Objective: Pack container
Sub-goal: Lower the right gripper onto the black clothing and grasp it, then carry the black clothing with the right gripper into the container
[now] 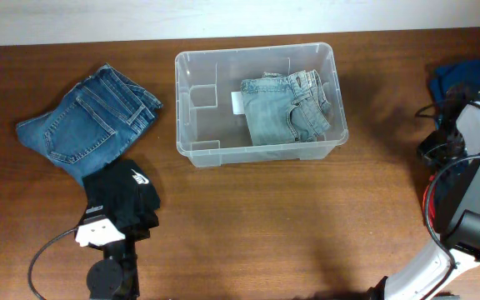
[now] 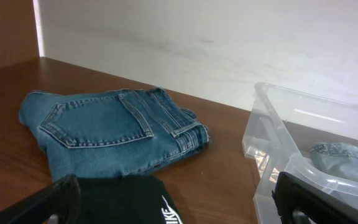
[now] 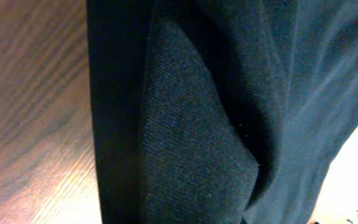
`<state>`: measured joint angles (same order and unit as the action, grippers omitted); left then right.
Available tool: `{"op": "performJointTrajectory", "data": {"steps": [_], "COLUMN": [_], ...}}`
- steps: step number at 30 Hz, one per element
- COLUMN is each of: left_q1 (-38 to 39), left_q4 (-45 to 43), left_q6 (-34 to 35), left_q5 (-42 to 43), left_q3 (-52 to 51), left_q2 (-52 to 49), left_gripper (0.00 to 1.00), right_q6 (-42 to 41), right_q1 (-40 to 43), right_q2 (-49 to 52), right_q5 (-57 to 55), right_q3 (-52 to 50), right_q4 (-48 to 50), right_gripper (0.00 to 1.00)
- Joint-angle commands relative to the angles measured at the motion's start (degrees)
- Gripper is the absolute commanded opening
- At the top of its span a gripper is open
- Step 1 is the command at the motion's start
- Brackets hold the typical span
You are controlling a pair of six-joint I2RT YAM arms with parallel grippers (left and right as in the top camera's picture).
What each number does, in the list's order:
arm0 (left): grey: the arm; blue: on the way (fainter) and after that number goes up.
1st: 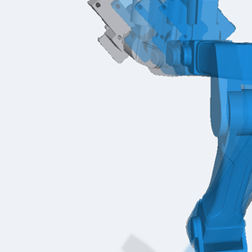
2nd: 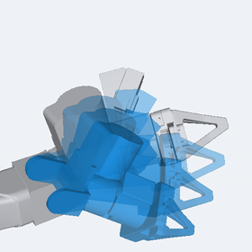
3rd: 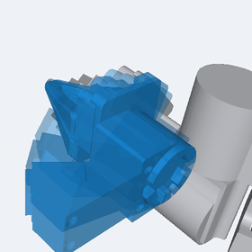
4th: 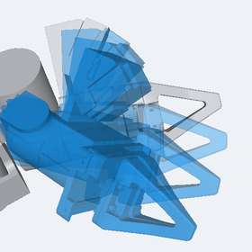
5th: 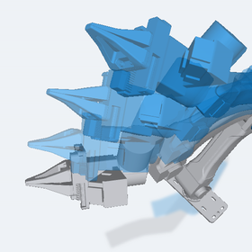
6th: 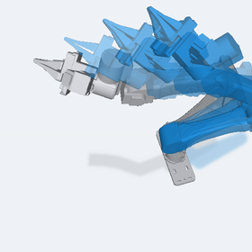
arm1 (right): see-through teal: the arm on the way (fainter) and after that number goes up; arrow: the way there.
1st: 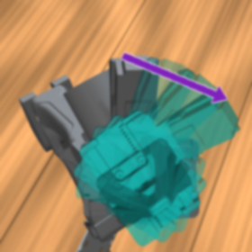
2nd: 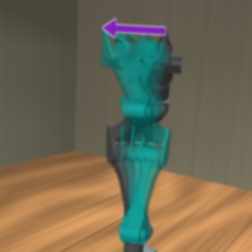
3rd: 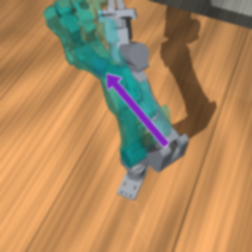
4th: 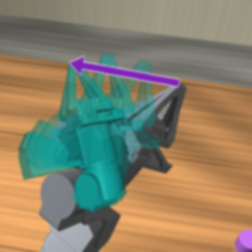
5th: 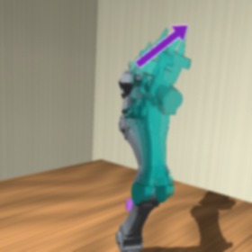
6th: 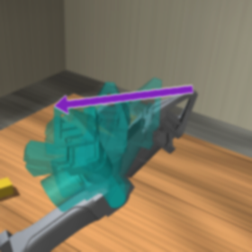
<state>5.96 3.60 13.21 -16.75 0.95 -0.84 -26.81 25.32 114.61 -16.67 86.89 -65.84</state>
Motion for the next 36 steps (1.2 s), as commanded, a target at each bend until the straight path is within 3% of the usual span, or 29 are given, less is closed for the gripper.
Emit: {"op": "performJointTrajectory", "data": {"steps": [1,12,20,30,36], "left_q1": [-0.28,-0.28,-0.28,-0.28,-0.28], "left_q4": [-0.11,-0.11,-0.13,-0.11,-0.11], "left_q6": [-0.72,-0.70,-0.70,-0.72,-0.70], "left_q5": [0.00,0.00,0.00,0.00,0.00], "left_q3": [-0.37,-0.37,-0.37,-0.37,-0.37], "left_q2": [0.50,0.48,0.48,0.48,0.48], "left_gripper": [0.99,0.99,0.99,0.99,0.99], "right_q6": [1.09,3.13,10.88,27.26,39.21], "right_q1": [-1.36,-10.27,-16.39,-21.84,-25.35], "right_q2": [0.17,0.15,0.13,0.13,0.13], "right_q5": [-1.55,-1.77,0.42,6.23,9.38], "right_q3": [3.69,13.97,25.83,40.26,43.69], "right_q4": [-1.14,-4.09,-4.44,-0.87,2.21], "right_gripper": [0.04,0.04,0.04,0.04,0.04]}}
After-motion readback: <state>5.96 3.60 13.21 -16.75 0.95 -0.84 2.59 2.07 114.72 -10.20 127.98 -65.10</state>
